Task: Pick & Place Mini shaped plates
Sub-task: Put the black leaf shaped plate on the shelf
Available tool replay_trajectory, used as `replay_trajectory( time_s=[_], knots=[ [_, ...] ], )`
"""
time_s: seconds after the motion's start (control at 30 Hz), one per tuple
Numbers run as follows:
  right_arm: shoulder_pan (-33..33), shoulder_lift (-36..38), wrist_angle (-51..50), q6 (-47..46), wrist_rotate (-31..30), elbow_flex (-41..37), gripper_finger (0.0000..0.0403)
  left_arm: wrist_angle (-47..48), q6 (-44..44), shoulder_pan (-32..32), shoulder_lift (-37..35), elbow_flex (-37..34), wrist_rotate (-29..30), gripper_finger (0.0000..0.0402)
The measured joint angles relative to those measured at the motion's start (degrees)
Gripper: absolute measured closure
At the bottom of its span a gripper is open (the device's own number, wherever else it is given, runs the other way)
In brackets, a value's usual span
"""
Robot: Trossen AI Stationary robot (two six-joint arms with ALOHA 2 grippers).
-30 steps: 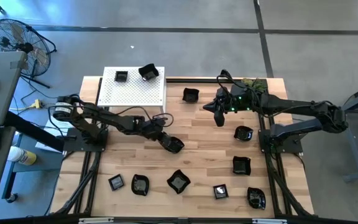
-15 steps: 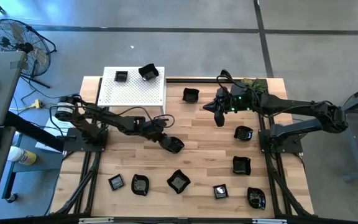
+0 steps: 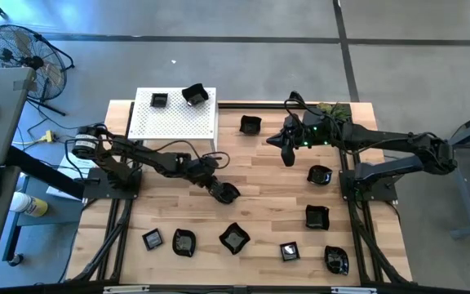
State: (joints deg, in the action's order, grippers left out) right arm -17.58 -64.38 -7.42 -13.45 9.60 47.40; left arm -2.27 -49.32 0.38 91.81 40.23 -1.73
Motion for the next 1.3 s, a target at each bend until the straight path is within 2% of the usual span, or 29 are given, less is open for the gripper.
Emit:
replay_trajectory(
  time_s=[0.37,0.7,0.83,1.03,1.3],
  knots=[
    [0.0,0.0,0.0,0.0,0.0,0.0,0.0396,1.9,-6.0,0.0,0.0,0.0,-4.8,0.0397],
    [0.0,0.0,0.0,0.0,0.0,0.0,0.0396,2.1,-6.9,0.0,0.0,0.0,-6.4,0.0318],
    [0.0,0.0,0.0,0.0,0.0,0.0,0.0396,1.3,-6.5,0.0,0.0,0.0,-6.4,0.0306],
    [0.0,0.0,0.0,0.9,0.0,0.0,0.0396,0.2,-6.4,0.0,0.0,0.0,-6.4,0.0328],
    [0.0,0.0,0.0,1.0,0.0,0.0,0.0396,-0.5,-4.8,0.0,0.0,0.0,-6.8,0.0397]
  ],
)
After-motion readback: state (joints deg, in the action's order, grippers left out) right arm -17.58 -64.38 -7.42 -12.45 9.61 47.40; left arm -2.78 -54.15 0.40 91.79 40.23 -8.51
